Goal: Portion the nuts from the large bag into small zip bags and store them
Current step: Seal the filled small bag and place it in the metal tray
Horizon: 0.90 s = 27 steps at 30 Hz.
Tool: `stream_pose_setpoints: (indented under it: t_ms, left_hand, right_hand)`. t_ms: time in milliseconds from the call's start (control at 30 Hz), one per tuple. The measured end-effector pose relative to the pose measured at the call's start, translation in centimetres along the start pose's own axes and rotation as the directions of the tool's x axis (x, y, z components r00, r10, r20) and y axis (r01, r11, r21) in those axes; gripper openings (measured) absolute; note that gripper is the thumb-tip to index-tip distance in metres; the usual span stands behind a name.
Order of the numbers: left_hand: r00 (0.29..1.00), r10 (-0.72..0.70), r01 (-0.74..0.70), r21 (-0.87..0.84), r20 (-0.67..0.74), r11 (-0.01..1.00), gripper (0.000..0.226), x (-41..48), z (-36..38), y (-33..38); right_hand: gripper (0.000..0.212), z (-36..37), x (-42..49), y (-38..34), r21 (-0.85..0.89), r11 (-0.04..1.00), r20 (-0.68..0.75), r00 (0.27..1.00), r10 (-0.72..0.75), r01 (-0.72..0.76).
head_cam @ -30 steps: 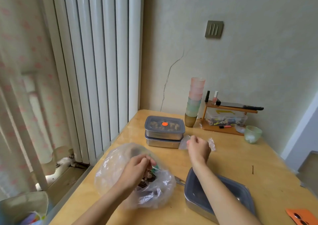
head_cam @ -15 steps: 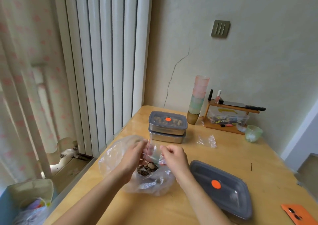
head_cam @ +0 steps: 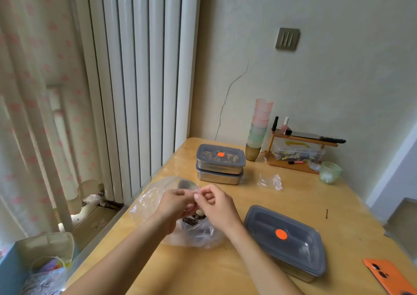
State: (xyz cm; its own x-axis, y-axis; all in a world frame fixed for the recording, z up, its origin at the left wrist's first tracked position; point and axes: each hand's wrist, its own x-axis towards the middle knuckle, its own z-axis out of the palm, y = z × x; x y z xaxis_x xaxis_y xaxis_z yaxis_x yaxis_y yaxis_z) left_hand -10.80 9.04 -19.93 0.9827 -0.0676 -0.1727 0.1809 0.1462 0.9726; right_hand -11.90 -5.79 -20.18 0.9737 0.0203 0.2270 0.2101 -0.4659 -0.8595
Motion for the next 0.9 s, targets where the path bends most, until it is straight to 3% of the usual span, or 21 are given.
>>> stream_pose_setpoints:
  t_ms: [167,333,400,467,567,733,833,900]
  left_hand:
    - [0.998,0.054,-0.055,0.036,0.014,0.998,0.024,0.1,-0.2,-0.1]
    - [0.964,0.226,-0.147,0.427,-0.141,0.892,0.018,0.2,0.2,-0.5]
    - [0.948,0.271,-0.154,0.5,-0.169,0.852,0.012,0.2,0.5,-0.4]
    - [0.94,0.296,-0.166,0.532,-0.169,0.83,0.012,0.4,0.7,-0.2]
    - [0.937,0.322,-0.2,0.545,-0.138,0.814,0.014,0.5,0.6,0.3]
    - [0.939,0.338,-0.255,0.529,-0.066,0.81,0.013,0.9,-0.2,0.9]
    - [0.93,0.363,-0.323,0.573,0.047,0.753,0.01,1.1,-0.3,1.1]
    - [0.93,0.335,-0.358,0.582,0.151,0.73,0.026,1.2,-0.5,0.9]
  right_hand:
    - [0.014,-0.6,0.3,0.6,0.041,0.999,0.072,0.997,0.031,-0.034]
    - [0.01,-0.7,0.3,0.7,-0.112,0.986,-0.138,0.985,0.108,-0.124]
    - [0.015,-0.5,0.2,0.4,-0.269,0.963,-0.157,0.987,-0.032,-0.011]
    - [0.02,-0.4,0.2,0.3,-0.391,0.904,-0.056,0.976,-0.212,0.174]
    - [0.012,-0.6,0.2,0.0,-0.514,0.802,0.079,0.947,-0.311,0.306]
    - [0.02,-1.7,0.3,0.3,-0.583,0.769,0.251,0.958,-0.135,0.261]
    - [0.013,-2.1,0.6,0.6,-0.574,0.767,0.25,0.954,-0.168,0.286]
    - [0.008,-2.2,0.8,0.9,-0.46,0.853,0.176,0.967,-0.187,0.248]
